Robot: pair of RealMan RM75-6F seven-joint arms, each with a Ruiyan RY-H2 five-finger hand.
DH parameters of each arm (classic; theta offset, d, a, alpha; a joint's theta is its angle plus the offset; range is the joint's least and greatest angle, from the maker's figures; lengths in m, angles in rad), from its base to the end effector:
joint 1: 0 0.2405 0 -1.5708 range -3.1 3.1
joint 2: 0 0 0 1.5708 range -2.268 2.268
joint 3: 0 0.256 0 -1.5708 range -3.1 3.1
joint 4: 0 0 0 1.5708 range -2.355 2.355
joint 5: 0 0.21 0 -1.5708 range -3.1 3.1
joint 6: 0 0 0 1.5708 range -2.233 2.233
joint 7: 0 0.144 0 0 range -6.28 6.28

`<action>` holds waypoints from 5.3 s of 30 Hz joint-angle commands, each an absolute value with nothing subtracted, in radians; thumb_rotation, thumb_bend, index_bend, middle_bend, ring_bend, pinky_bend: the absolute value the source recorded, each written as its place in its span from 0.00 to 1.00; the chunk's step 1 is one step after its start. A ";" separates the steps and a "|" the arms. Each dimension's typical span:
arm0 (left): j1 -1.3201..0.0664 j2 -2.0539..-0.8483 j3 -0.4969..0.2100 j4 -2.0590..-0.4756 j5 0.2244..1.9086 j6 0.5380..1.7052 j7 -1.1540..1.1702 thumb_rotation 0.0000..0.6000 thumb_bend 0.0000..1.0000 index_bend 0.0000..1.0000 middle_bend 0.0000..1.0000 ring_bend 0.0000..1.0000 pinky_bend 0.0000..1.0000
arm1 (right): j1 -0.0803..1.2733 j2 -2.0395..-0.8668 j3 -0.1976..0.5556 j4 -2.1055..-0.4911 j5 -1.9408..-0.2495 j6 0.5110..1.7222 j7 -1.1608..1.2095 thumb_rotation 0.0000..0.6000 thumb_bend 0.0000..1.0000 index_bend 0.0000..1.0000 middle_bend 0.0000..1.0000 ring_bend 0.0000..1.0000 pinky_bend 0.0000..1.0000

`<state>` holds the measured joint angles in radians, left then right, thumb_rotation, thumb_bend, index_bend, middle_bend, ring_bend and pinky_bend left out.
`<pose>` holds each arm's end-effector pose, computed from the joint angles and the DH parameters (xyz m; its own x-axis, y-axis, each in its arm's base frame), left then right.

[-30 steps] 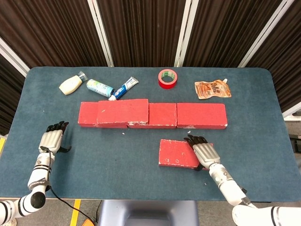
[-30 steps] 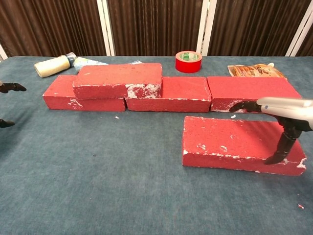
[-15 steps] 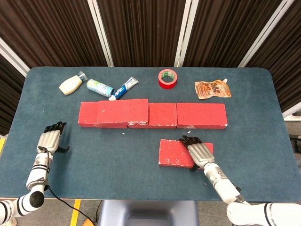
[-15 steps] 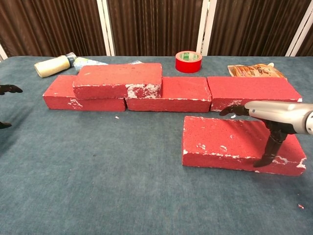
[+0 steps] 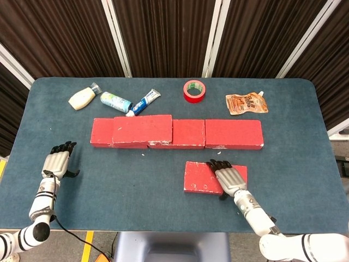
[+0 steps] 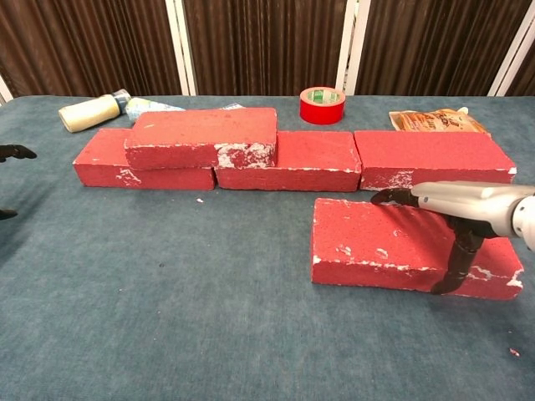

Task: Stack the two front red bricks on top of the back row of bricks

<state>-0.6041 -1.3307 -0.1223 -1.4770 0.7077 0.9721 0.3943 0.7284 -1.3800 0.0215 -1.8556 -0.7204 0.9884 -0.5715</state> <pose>-0.2881 0.3338 0.0671 0.4081 0.3637 0.8374 0.8660 0.1361 -0.4812 -0.1771 -0.2730 -0.0056 0.4237 -0.5560 0.7151 -0.9045 -0.2167 0.3674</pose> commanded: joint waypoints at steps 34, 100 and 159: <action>-0.603 -1.331 -0.120 -1.474 0.670 0.949 0.411 1.00 0.28 0.00 0.00 0.00 0.03 | 0.730 -1.257 0.172 -1.917 -0.787 1.037 -0.431 1.00 0.24 0.07 0.31 0.35 0.00; -0.682 -1.421 -0.133 -1.382 0.582 0.900 0.459 1.00 0.29 0.00 0.00 0.00 0.04 | 1.048 -1.326 0.196 -1.254 -0.877 0.464 -0.087 1.00 0.26 0.08 0.31 0.34 0.00; -0.677 -1.423 -0.129 -1.315 0.596 0.852 0.405 1.00 0.29 0.00 0.00 0.00 0.04 | 1.152 -1.427 0.151 -1.144 -0.800 0.434 -0.070 1.00 0.26 0.08 0.31 0.34 0.00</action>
<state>-0.6773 -1.4231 -0.1289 -1.3153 0.5962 0.8526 0.4052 1.1522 -1.4266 0.1517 -1.1436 -0.8005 0.4335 -0.0696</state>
